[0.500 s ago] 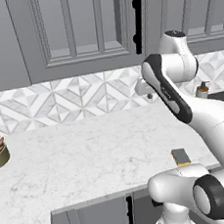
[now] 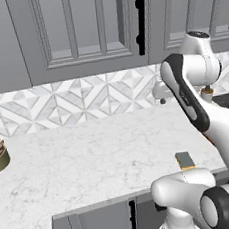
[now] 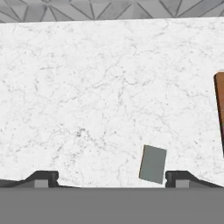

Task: Pick up the sponge from the counter and clean the cutting board by briefly scrubbing or pressing down on the cutting board. Once finished, release the sponge.

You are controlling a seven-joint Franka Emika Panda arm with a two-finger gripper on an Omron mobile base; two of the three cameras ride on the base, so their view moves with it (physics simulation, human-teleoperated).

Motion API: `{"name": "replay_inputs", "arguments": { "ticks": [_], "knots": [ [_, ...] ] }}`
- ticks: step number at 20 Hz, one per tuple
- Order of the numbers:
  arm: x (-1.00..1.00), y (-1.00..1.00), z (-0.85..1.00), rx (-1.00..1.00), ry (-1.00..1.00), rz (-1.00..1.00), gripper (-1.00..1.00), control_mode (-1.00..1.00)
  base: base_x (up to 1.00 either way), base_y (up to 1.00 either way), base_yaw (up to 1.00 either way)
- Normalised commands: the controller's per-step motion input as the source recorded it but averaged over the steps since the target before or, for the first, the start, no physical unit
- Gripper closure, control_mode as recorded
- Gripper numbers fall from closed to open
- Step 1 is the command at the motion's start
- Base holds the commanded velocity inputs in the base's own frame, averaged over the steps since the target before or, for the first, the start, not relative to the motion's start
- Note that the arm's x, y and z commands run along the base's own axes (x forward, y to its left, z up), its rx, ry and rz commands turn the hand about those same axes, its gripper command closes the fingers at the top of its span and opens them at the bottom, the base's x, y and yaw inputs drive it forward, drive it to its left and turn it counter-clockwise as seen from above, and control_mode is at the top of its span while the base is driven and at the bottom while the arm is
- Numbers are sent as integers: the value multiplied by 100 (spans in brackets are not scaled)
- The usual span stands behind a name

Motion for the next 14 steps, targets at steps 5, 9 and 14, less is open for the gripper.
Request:
{"name": "replay_inputs", "arguments": {
  "ticks": [5,9,14],
  "knots": [
    [-19,-73,-22,5,8,-6,-100,-100,0,0,0],
    [0,-50,-34,2,19,0,-100,-100,0,0,0],
    [-9,-18,-38,0,9,0,-100,-100,0,0,0]
  ]
}}
